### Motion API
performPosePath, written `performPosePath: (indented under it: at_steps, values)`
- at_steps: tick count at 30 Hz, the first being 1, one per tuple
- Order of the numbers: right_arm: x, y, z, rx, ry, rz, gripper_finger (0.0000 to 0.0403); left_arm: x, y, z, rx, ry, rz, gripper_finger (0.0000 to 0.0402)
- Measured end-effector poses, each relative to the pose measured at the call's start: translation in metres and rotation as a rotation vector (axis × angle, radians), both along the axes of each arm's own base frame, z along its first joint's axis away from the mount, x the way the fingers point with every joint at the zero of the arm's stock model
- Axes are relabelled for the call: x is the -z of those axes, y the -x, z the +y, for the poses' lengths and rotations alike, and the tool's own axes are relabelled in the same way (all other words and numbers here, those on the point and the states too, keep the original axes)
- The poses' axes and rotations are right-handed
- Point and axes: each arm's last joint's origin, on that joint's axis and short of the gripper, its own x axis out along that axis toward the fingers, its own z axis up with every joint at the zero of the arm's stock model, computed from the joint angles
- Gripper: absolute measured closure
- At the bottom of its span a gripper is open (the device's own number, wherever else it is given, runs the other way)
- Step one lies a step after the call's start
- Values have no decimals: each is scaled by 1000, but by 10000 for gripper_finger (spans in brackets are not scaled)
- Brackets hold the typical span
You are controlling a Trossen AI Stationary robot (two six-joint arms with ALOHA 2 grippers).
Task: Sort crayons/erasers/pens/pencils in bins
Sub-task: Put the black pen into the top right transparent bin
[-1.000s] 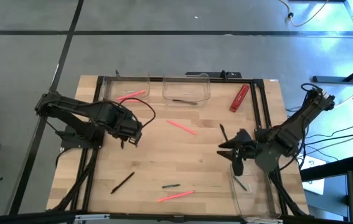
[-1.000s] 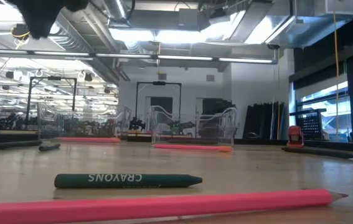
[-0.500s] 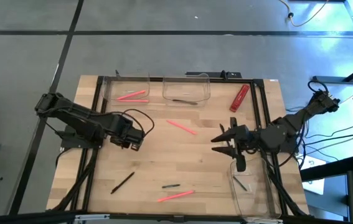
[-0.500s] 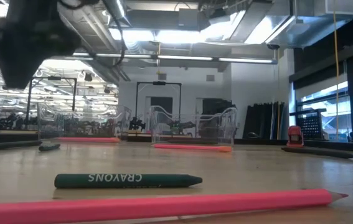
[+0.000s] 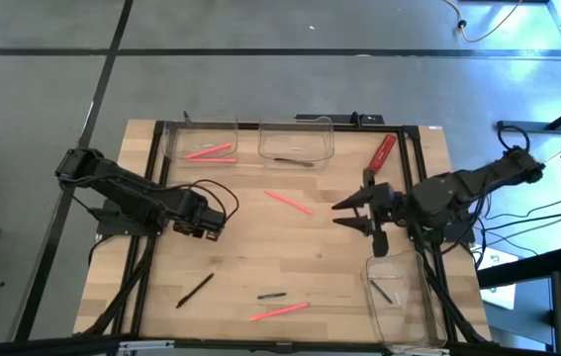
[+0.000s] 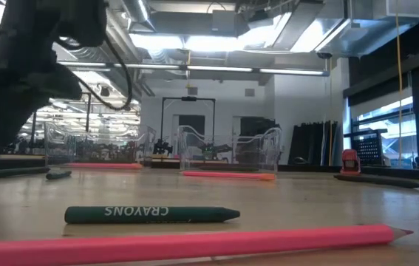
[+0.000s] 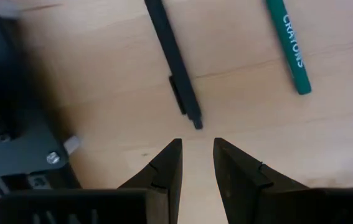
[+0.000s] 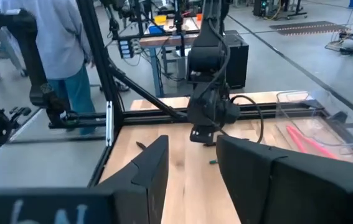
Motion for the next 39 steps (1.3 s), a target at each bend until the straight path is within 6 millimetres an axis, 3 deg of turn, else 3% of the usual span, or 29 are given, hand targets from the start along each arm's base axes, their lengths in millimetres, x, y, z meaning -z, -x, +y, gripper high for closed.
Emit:
performPosePath:
  at_steps: [9, 21, 34, 39]
  values:
    - [-15, 3, -14, 44, 23, 47, 265, 19, 8, 8, -25, -32, 8, 318]
    - [-16, 1, -23, 62, 21, 55, 265, 40, 11, 12, -43, -26, -63, 318]
    - [-14, -2, -35, 102, 17, 84, 265, 44, 14, 13, -41, -42, -53, 318]
    - [-13, -2, -38, 117, 18, 90, 265, 44, 14, 13, -41, -41, -56, 343]
